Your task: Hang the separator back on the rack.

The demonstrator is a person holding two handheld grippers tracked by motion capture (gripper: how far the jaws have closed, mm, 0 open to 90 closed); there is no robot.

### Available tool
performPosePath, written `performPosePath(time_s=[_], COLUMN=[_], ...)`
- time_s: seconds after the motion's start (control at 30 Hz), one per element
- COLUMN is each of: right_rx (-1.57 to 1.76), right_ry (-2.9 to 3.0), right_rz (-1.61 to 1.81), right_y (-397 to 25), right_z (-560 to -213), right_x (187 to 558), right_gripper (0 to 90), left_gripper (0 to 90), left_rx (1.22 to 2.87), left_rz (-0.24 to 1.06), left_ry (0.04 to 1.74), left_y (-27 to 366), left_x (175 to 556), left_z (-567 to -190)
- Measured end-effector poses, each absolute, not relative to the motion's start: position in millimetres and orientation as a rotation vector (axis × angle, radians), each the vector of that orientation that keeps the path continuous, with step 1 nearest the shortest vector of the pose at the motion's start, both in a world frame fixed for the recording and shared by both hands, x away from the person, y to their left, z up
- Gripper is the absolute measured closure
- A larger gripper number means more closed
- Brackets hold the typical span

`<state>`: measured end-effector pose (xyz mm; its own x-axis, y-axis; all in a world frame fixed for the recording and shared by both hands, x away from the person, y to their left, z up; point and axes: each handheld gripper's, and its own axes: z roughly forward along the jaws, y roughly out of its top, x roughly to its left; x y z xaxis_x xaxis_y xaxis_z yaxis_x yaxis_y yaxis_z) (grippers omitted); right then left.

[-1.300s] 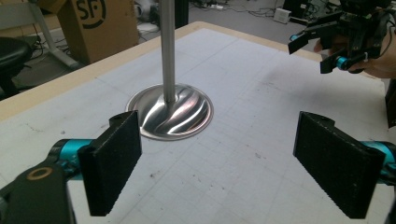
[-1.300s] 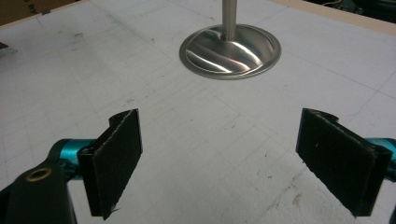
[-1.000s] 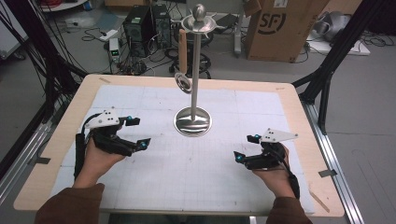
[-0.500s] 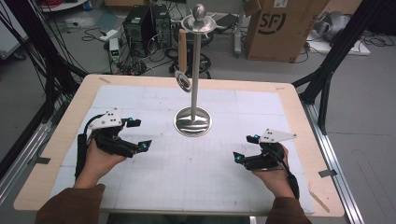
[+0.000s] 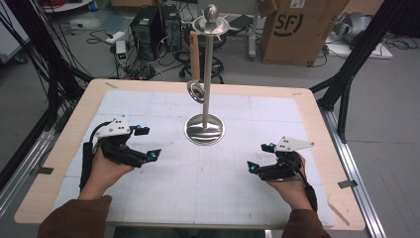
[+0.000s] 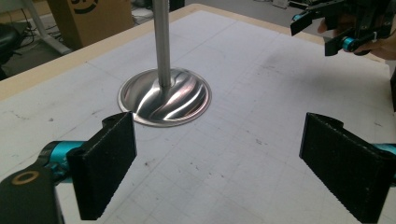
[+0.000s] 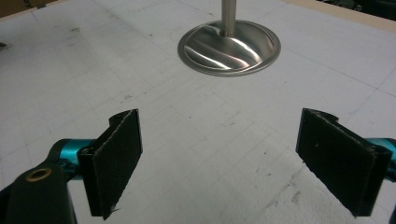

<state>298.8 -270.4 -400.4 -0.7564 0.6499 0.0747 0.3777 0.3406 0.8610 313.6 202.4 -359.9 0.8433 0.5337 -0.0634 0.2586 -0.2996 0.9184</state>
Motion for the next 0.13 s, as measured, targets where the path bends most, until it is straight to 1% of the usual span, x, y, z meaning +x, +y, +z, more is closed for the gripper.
performPosePath(time_s=[0.13], right_rx=[0.922], right_ry=[2.326], right_rz=[1.376], right_y=[-270.8], right_z=[-400.4], right_x=[298.8], right_gripper=[13.2], left_gripper=[11.5], left_rx=[1.897], left_rz=[0.306], left_ry=[0.601], left_y=[202.0], left_x=[314.1], left_z=[-360.9])
